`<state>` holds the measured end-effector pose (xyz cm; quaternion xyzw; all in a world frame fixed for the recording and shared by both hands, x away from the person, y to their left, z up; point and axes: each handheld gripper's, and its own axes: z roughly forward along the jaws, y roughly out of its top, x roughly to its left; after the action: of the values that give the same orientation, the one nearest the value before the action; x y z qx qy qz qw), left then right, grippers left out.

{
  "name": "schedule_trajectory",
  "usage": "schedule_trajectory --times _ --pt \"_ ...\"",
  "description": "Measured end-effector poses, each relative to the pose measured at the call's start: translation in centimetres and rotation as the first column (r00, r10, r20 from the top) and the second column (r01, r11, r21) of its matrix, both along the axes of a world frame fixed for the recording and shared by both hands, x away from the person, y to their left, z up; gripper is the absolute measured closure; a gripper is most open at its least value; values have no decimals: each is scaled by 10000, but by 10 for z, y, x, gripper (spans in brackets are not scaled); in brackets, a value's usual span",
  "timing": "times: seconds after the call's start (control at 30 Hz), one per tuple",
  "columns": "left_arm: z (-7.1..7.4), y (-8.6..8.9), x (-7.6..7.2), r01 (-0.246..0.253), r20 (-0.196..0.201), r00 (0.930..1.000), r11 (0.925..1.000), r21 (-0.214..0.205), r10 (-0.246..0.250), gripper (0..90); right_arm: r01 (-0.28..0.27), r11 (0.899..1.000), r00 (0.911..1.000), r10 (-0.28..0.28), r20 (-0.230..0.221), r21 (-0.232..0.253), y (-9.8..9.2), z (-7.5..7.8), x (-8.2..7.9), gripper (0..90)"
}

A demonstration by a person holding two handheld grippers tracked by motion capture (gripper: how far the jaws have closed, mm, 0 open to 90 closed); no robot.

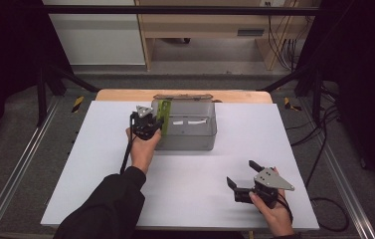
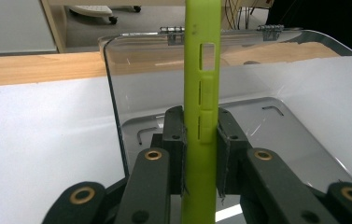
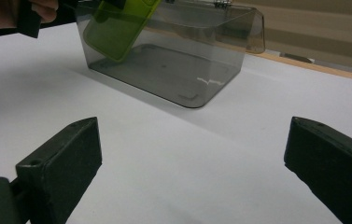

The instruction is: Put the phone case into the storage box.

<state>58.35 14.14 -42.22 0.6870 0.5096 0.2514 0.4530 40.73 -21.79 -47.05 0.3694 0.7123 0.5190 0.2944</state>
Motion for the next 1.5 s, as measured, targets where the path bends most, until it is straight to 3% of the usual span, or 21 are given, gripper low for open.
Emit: schedule_trajectory --times 0.77,1.5 --pt "2 -1 2 -358 -447 9984 9993 -89 353 771 -91 9999 10000 91 -11 -84 1 -1 0 45" --pt "2 0 2 -524 -552 9972 9984 -226 511 769 -121 9999 9999 121 -49 -101 2 -1 0 45"
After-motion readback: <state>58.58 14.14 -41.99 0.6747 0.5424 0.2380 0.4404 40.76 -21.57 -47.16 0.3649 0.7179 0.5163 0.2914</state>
